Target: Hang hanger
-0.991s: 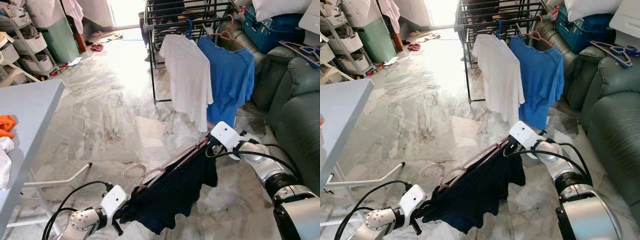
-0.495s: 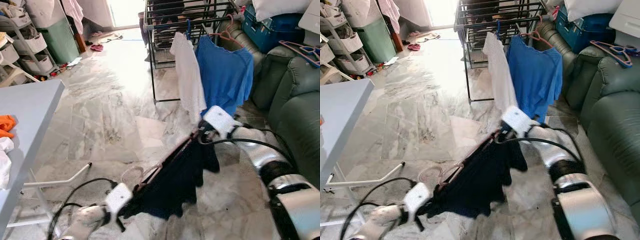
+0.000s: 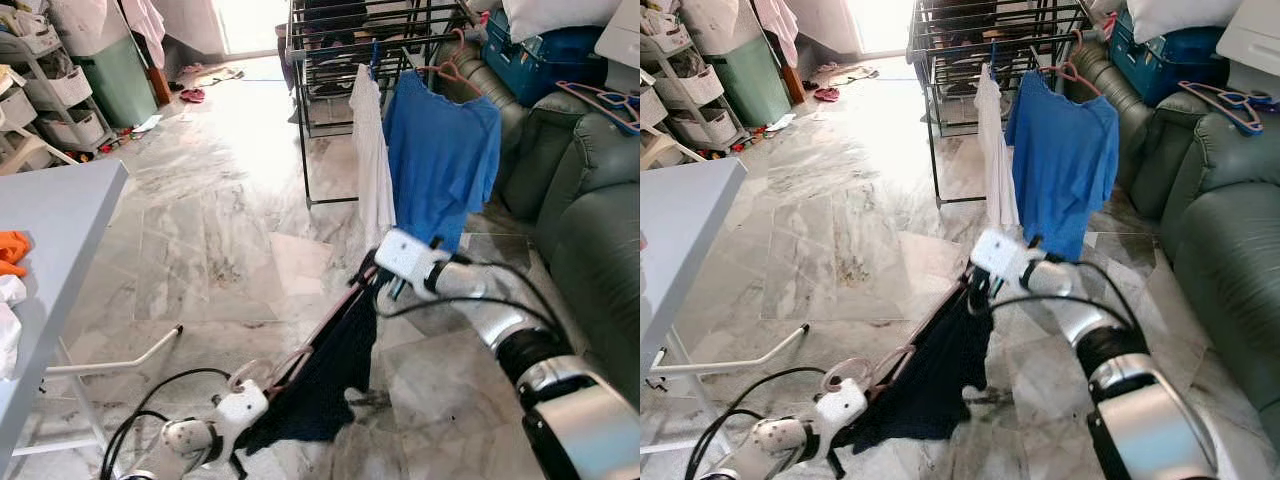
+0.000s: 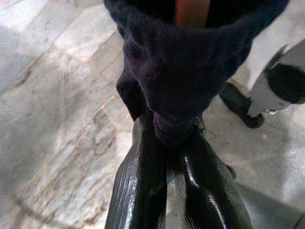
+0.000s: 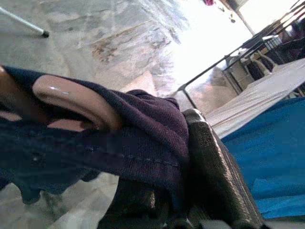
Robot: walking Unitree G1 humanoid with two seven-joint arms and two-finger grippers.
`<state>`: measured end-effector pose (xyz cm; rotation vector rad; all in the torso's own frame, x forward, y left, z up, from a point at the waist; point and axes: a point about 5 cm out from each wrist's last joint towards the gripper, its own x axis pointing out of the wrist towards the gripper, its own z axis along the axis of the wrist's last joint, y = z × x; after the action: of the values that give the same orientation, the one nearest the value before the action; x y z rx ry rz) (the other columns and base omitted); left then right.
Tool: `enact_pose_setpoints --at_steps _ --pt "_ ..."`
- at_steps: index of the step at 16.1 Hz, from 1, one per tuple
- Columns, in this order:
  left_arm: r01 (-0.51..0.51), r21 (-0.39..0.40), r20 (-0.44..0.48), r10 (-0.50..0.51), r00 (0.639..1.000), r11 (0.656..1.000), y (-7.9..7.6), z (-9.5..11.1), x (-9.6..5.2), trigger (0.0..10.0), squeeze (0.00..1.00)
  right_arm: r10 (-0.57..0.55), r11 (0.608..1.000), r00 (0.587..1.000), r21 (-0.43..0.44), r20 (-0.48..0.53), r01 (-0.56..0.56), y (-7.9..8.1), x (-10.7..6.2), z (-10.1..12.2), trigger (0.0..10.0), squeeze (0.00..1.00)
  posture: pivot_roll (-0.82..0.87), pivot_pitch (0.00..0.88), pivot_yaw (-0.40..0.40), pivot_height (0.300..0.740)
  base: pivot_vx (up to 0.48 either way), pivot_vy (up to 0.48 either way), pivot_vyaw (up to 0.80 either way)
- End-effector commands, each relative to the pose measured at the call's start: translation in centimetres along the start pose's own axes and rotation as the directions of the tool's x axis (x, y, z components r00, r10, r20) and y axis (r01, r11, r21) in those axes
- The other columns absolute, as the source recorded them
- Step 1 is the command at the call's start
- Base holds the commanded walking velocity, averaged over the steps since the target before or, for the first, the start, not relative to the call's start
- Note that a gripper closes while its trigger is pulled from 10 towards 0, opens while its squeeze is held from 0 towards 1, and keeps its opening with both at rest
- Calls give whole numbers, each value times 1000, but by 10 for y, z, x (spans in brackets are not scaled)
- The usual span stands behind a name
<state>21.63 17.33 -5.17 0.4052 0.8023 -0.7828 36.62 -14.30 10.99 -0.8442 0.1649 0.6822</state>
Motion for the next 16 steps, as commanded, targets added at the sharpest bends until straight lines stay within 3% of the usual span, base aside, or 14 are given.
enact_pose_setpoints --at_steps 1,4,7,8,10,13,14,16 --pt "-86 -33 -113 81 990 996 9 -33 -16 10000 0 -91 995 993 -36 74 93 -22 -5 15 0 0 -152 0 113 740 0 0 0" --pt "-273 -45 -45 271 961 961 31 -22 -22 10000 0 -116 993 993 -18 37 117 -22 -12 1 0 0 -151 0 112 740 0 0 0" --pt "-393 -81 21 396 918 916 52 -9 -29 10000 0 -214 977 977 -1 1 214 -34 -24 -14 0 0 -149 0 113 740 0 0 0" --pt "-451 -149 73 465 882 880 66 3 -34 10000 0 -272 961 961 39 -41 274 -40 -34 -28 0 0 -147 0 114 740 0 0 0" --pt "-461 -258 145 506 850 849 77 18 -38 10000 0 -309 946 944 66 -117 317 -41 -45 -48 0 0 -146 0 113 740 0 0 0" --pt "-338 -392 301 467 832 855 78 49 -33 10000 0 -316 935 927 100 -202 340 -33 -57 -72 0 0 -148 0 117 740 0 0 0" --pt "-331 -374 310 453 836 867 77 52 -32 10000 0 -314 936 927 100 -204 338 -32 -58 -73 0 0 -149 0 119 740 0 0 0" --pt "-295 -249 303 363 881 923 72 54 -28 10000 0 -320 935 926 90 -199 342 -34 -58 -72 0 0 -151 0 119 740 0 0 0"
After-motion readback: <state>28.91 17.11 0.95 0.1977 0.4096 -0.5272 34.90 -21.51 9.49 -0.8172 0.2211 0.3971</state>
